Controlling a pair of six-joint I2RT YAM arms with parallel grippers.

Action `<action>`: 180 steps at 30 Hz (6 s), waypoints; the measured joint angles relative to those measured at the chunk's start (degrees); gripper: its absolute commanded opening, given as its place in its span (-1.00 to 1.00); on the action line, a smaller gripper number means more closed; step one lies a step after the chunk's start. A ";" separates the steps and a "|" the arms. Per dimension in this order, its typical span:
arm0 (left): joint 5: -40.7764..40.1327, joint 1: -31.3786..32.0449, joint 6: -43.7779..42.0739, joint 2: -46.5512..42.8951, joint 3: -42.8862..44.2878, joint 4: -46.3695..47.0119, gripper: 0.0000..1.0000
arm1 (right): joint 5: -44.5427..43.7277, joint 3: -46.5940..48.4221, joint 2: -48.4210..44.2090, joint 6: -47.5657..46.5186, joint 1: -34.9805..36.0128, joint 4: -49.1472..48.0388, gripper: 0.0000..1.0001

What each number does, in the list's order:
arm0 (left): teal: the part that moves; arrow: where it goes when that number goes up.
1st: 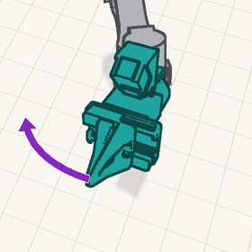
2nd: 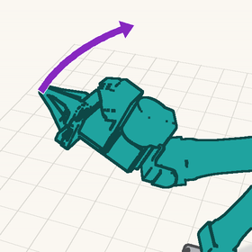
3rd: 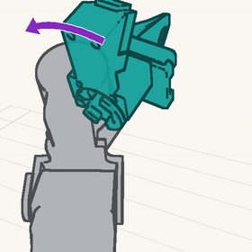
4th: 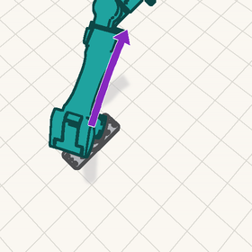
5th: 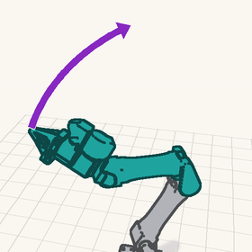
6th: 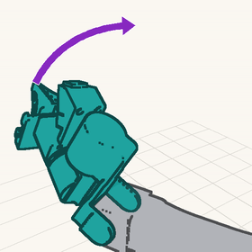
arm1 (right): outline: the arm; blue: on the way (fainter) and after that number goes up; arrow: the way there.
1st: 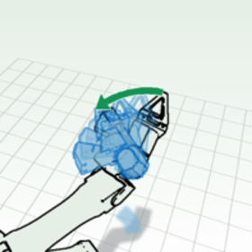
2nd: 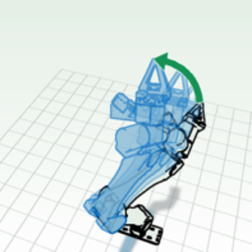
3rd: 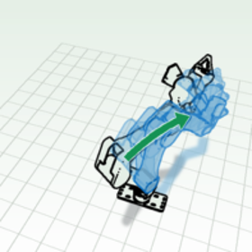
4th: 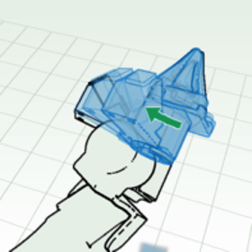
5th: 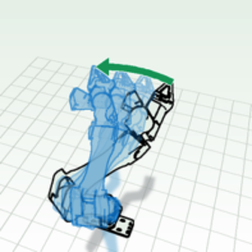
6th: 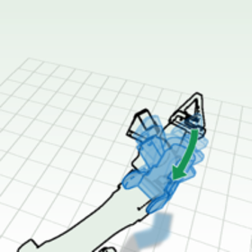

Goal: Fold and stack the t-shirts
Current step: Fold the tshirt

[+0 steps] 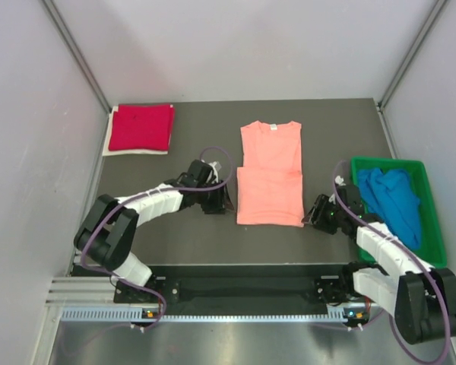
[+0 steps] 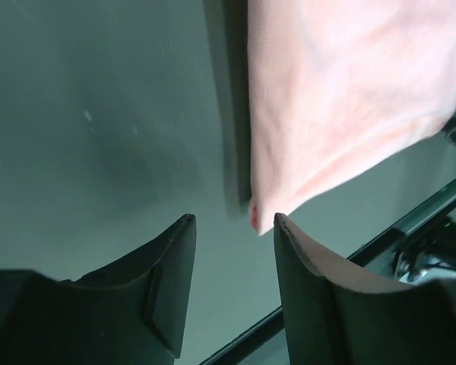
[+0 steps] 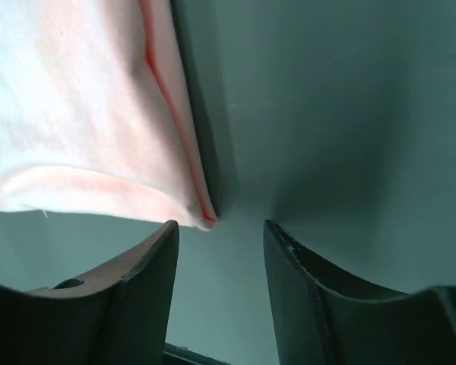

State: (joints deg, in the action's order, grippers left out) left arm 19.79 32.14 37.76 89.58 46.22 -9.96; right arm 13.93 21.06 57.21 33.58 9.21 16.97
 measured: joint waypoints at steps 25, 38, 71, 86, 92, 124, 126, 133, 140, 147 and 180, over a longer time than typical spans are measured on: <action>16.04 -11.80 -9.33 27.17 27.78 9.27 -0.18 | 9.86 44.76 46.23 -36.70 -2.29 3.89 0.14; 18.38 -11.78 -8.83 30.73 31.06 11.28 -1.00 | 16.48 43.76 48.13 -38.88 -4.98 -0.26 -1.00; 5.81 -11.26 -7.78 31.10 35.65 5.38 -0.20 | 6.27 36.63 36.39 -21.68 -7.91 0.92 -0.09; 4.13 -2.25 -7.39 12.28 12.22 6.62 -0.07 | 13.86 27.69 29.40 -16.44 -7.89 0.46 -0.10; -0.07 2.12 -8.07 12.33 10.91 5.09 -0.23 | 14.38 25.62 35.21 -15.52 -7.89 -2.34 -0.11; -3.48 3.50 4.46 -2.71 -0.44 6.34 0.03 | 1.73 6.38 -0.17 11.10 -7.34 7.61 0.32; -3.10 3.54 7.37 -2.78 -3.50 7.89 0.06 | 1.11 3.28 -2.89 14.40 -6.88 8.87 0.34; -2.75 3.74 15.89 -0.83 -9.25 13.97 0.08 | -1.44 1.99 -5.90 21.11 -3.96 6.99 0.39; -4.52 4.57 20.74 -0.39 -10.36 17.49 0.02 | -4.42 -2.27 -5.46 27.67 3.23 2.01 0.34; -7.34 5.16 22.73 -0.20 -10.54 17.66 -0.17 | -7.74 -3.19 -4.20 30.69 4.74 -1.57 0.24; -13.51 9.01 24.39 0.42 -8.92 14.84 -0.33 | -12.61 -5.51 -5.42 29.99 5.07 -5.29 0.10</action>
State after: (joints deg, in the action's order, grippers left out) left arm 6.28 41.15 62.15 90.00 37.30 4.89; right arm 1.32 15.55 51.79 63.57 14.28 11.68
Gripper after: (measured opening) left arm 0.244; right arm 0.478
